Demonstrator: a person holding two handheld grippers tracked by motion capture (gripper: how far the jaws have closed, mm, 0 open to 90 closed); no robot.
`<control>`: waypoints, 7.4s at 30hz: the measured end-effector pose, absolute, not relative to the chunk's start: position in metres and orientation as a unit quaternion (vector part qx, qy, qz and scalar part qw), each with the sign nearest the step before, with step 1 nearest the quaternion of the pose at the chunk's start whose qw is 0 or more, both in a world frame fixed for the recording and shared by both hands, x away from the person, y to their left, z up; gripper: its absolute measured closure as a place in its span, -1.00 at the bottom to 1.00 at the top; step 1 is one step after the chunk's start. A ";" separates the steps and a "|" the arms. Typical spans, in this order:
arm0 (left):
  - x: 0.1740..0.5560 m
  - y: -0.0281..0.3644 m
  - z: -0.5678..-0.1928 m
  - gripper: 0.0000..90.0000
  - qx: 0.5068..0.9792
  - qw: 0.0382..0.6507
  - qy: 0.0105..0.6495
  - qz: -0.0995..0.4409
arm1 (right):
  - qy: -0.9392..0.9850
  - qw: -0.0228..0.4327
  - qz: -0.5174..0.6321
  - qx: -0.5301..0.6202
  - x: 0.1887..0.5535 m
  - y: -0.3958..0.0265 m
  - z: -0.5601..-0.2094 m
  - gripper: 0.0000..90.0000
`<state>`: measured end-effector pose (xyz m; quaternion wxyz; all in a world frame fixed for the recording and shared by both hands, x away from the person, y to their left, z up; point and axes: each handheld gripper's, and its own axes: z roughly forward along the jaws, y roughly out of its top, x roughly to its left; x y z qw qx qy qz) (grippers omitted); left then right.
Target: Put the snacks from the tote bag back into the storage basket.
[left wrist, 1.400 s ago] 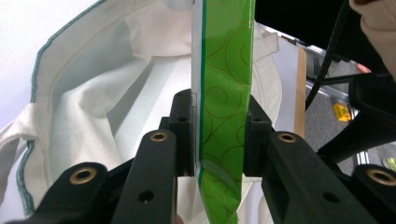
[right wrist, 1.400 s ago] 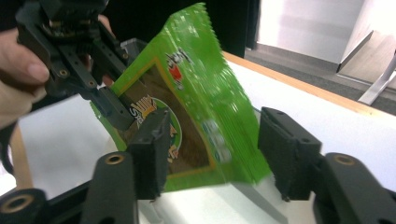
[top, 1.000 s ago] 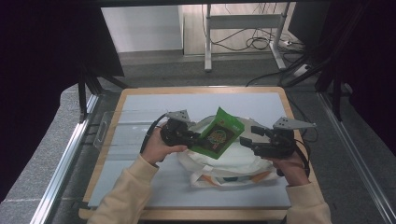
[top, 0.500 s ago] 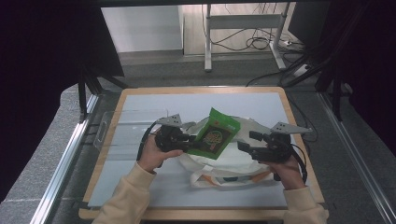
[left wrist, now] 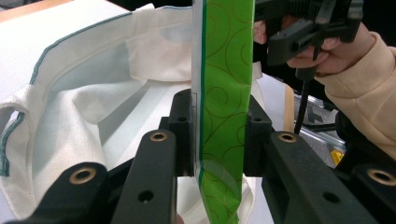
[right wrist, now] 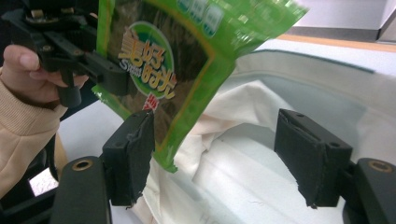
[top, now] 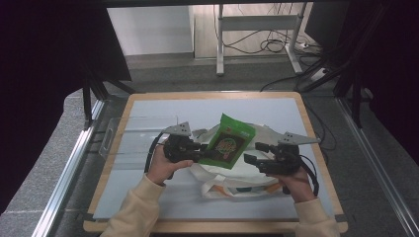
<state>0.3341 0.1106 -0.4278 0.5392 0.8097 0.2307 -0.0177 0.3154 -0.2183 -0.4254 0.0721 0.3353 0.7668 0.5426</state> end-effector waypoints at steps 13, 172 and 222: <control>0.332 0.106 -0.426 0.59 0.802 0.553 0.222 -0.032 | 0.776 0.038 0.548 0.311 0.317 -0.199 -0.437 -0.25; 0.379 0.041 -0.362 0.69 0.947 0.319 0.006 0.028 | 0.865 0.084 0.440 0.227 0.329 -0.202 -0.436 0.23; 0.382 0.124 -0.306 0.70 0.916 0.384 0.083 0.080 | 0.835 0.082 0.468 0.277 0.328 -0.229 -0.433 -0.18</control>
